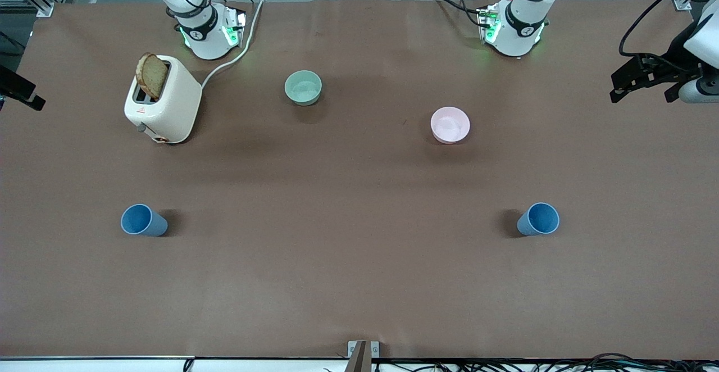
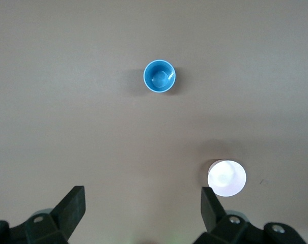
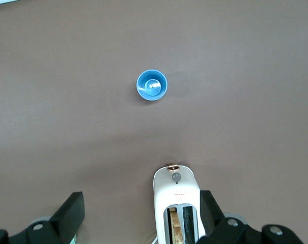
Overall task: Stack blue cups with both arms
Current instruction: 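Reach the right gripper and the left gripper toward the two blue cups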
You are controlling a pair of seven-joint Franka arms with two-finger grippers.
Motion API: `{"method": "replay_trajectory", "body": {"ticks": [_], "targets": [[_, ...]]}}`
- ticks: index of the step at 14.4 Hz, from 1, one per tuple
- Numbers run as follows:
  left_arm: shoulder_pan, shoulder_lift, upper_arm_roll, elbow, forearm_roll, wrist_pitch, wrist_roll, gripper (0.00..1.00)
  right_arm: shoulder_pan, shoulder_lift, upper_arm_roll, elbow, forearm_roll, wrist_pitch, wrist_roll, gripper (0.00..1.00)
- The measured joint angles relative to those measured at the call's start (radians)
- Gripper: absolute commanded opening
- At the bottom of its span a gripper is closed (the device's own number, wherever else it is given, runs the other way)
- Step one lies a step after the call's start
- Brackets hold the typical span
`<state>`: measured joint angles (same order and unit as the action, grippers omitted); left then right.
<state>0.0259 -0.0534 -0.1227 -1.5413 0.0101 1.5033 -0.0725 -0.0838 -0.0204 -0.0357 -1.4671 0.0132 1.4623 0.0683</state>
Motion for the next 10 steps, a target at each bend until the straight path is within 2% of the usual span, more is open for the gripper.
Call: {"method": "replay_trajectory", "body": {"ticks": [6,8,10], "targets": [[0.004,0.022,0.011,0.007,0.004,0.002,0.001,1.00,-0.006,0.000,-0.003,0.000,0.000,0.000,0.000,1.00],[0.008,0.087,0.016,0.008,0.004,0.054,0.000,1.00,-0.006,0.001,-0.003,0.000,0.000,0.003,0.000,1.00],[0.009,0.191,0.016,0.005,0.005,0.164,-0.007,1.00,-0.006,0.015,-0.003,-0.002,0.000,0.004,-0.001,1.00]]}}
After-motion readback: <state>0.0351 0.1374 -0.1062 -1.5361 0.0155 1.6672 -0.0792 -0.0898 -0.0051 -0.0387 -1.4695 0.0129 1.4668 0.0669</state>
